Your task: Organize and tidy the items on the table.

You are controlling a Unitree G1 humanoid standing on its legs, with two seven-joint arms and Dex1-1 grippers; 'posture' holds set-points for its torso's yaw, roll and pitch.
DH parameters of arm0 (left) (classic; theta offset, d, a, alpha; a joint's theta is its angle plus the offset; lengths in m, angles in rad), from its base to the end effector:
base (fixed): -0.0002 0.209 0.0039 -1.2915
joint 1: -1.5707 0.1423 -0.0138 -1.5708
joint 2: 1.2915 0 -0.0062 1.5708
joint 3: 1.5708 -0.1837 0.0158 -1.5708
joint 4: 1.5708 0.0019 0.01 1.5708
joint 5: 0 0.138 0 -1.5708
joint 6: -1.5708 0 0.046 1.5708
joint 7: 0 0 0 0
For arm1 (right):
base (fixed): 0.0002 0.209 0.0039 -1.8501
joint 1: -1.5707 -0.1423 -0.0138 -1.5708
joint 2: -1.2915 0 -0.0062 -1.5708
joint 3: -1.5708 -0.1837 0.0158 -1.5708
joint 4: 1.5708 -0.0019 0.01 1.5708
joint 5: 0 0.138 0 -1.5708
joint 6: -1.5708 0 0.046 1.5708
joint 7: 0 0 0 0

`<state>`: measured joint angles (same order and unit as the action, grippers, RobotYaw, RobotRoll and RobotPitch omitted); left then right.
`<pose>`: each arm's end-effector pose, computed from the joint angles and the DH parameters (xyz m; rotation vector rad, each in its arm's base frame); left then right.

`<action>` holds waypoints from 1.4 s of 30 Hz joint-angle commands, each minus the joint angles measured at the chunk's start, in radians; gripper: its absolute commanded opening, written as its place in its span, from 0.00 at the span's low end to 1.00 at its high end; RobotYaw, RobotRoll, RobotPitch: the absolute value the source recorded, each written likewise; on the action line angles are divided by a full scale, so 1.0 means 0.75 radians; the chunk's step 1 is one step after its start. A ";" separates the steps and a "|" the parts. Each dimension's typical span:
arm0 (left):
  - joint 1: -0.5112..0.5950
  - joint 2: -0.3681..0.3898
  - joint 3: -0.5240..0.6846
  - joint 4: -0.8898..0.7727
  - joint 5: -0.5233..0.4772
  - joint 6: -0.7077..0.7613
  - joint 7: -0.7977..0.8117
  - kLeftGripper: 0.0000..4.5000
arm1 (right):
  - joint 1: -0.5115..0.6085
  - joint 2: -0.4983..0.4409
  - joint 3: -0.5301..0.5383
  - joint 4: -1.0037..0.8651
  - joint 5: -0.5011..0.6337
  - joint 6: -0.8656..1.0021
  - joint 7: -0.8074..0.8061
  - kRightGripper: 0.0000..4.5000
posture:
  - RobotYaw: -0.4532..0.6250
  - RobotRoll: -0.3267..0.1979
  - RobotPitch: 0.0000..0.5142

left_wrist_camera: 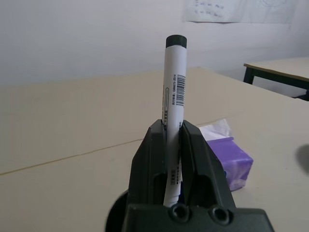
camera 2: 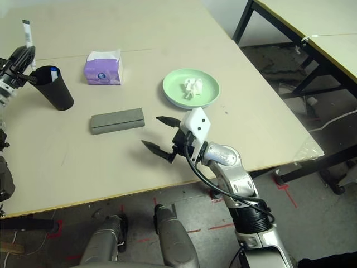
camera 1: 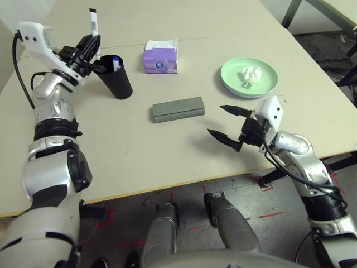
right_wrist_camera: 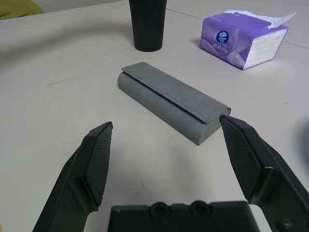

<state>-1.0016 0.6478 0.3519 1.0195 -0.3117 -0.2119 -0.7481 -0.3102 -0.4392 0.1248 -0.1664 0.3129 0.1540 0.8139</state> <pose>0.3231 0.3212 0.2152 0.0665 -0.3975 -0.2655 0.2487 -0.1766 0.1398 -0.2550 -0.1839 1.0398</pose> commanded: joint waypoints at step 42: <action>0.855 0.205 0.403 -0.755 -0.242 0.343 0.176 0.99 | 0.171 -0.058 -0.594 -0.017 -0.049 0.040 -0.523 1.00 | 0.25 0.62 0.50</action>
<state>-0.4130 0.8140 0.6237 0.5447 -0.4747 0.0160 -0.6342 -0.2169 -0.4780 -0.2814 -0.1825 0.3061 0.2043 0.4557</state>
